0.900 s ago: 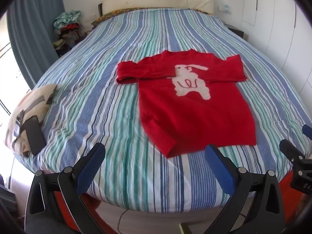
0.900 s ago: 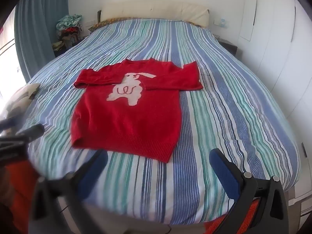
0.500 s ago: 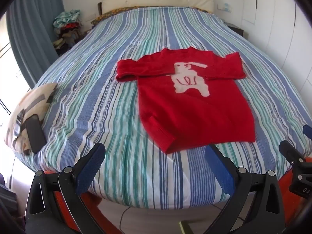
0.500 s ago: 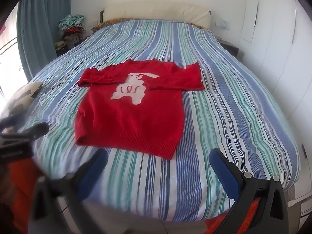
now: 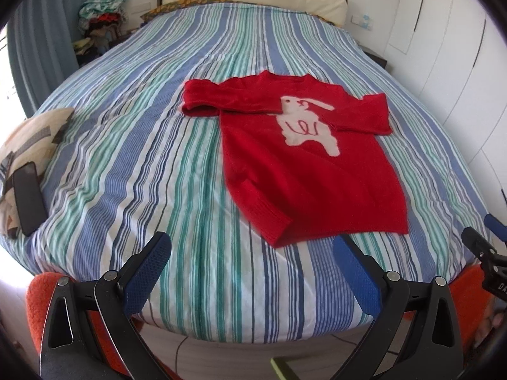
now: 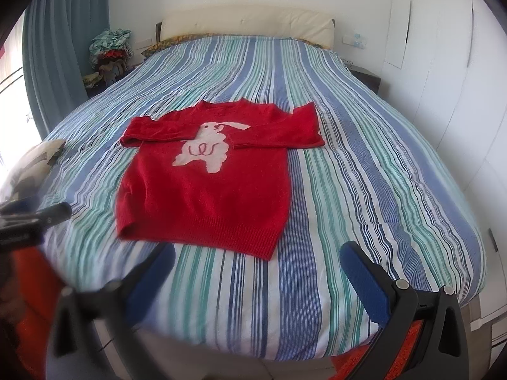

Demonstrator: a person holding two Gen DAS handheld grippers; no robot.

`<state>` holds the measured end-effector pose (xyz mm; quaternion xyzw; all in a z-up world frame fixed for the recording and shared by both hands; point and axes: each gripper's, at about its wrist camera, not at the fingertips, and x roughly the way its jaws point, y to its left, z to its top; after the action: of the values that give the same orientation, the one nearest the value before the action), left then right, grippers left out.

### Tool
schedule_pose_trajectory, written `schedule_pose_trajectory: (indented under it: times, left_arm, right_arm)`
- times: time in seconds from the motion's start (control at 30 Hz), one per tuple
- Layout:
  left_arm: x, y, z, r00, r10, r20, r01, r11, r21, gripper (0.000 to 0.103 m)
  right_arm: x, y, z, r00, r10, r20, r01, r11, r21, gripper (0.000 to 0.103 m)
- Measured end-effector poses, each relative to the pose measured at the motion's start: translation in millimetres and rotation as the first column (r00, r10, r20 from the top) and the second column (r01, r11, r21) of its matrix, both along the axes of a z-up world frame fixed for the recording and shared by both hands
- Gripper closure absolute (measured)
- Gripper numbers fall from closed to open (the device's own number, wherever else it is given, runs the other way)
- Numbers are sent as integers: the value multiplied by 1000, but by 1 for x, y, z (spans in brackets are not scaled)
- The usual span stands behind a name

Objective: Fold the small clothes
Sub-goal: 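Move both grippers toward the ribbed hem of the red sweater, then pinch the hem corners with the left gripper while the right gripper pinches the other corner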

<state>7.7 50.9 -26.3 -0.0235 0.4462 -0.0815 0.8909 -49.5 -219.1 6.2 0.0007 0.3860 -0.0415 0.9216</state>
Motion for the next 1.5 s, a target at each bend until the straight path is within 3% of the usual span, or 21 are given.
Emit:
schedule_pose_trajectory:
  times: [0.1, 0.2, 0.37, 0.4, 0.43, 0.5, 0.6, 0.67, 0.7, 0.77, 0.93, 1.0, 1.07, 1.17, 1.2, 1.3, 1.33, 1.37, 1.4, 1.43, 1.5]
  left_arm:
    - [7, -14, -15, 995, -95, -36, 94, 995, -20, 6]
    - [23, -47, -38, 977, -199, -75, 202, 979, 38, 33]
    - [58, -69, -93, 977, -153, -149, 178, 968, 176, 36]
    - [63, -66, -99, 978, -140, -152, 166, 971, 175, 45]
    - [67, -62, -104, 979, -133, -153, 157, 975, 160, 70]
    - [71, -53, -107, 978, -130, -162, 149, 983, 110, 98]
    - [63, -33, -97, 980, -135, -146, 137, 991, 7, 99]
    - [49, -13, -88, 982, -134, -134, 131, 991, -32, 99]
    - [44, -3, -86, 983, -132, -129, 127, 991, -49, 99]
    - [36, 11, -89, 980, -133, -148, 121, 989, -87, 99]
    - [40, 14, -108, 972, -125, -200, 102, 987, -123, 92]
    - [39, 18, -100, 972, -130, -194, 101, 983, -153, 70]
    - [34, 25, -87, 983, -108, -146, 83, 982, -170, 36]
    - [35, 34, -77, 991, -76, -107, 53, 977, -205, 27]
    - [40, 35, -78, 990, -66, -125, 38, 976, -215, 27]
    - [60, 18, -98, 969, -72, -236, 25, 981, -194, 33]
    - [67, 10, -107, 960, -73, -270, 24, 983, -180, 56]
    - [74, 3, -115, 952, -72, -299, 19, 984, -174, 99]
    - [77, -1, -120, 944, -77, -322, 17, 983, -185, 99]
    - [77, -2, -117, 946, -62, -318, 7, 985, -173, 100]
    - [70, 3, -103, 955, -63, -290, 15, 986, -166, 101]
  right_arm:
    - [4, -9, -8, 1000, -14, -9, 14, 1000, 1, 0]
    - [13, -25, -23, 1000, -17, -25, 17, 1000, 23, 0]
    - [40, -53, -67, 993, 23, -114, -10, 994, 109, 3]
    - [47, -57, -77, 989, 45, -144, -22, 987, 158, 11]
    - [55, -61, -87, 983, 73, -166, -36, 976, 216, 20]
    - [69, -64, -107, 975, 110, -193, -49, 954, 296, 26]
    - [95, -70, -138, 968, 101, -228, -6, 923, 385, 32]
    - [105, -76, -151, 969, 92, -228, 19, 896, 444, 66]
    - [106, -79, -152, 969, 91, -229, 27, 884, 467, 98]
    - [99, -89, -144, 971, 91, -221, 47, 834, 549, 99]
    - [87, -89, -143, 965, 93, -247, 55, 844, 533, 99]
    - [89, -84, -147, 964, 102, -245, 41, 854, 518, 99]
    - [92, -83, -145, 968, 109, -226, 26, 851, 525, 98]
    - [91, -88, -142, 973, 102, -209, 25, 847, 531, 78]
    - [89, -91, -143, 973, 99, -208, 31, 838, 545, 62]
    - [86, -98, -146, 976, 89, -197, 47, 803, 594, 55]
    - [89, -98, -148, 976, 87, -201, 53, 796, 603, 55]
    - [93, -97, -151, 976, 85, -201, 57, 790, 610, 55]
    - [98, -95, -153, 976, 88, -201, 57, 783, 620, 59]
    - [104, -93, -155, 974, 94, -207, 57, 781, 622, 89]
    - [113, -87, -156, 962, 106, -251, 61, 815, 577, 99]
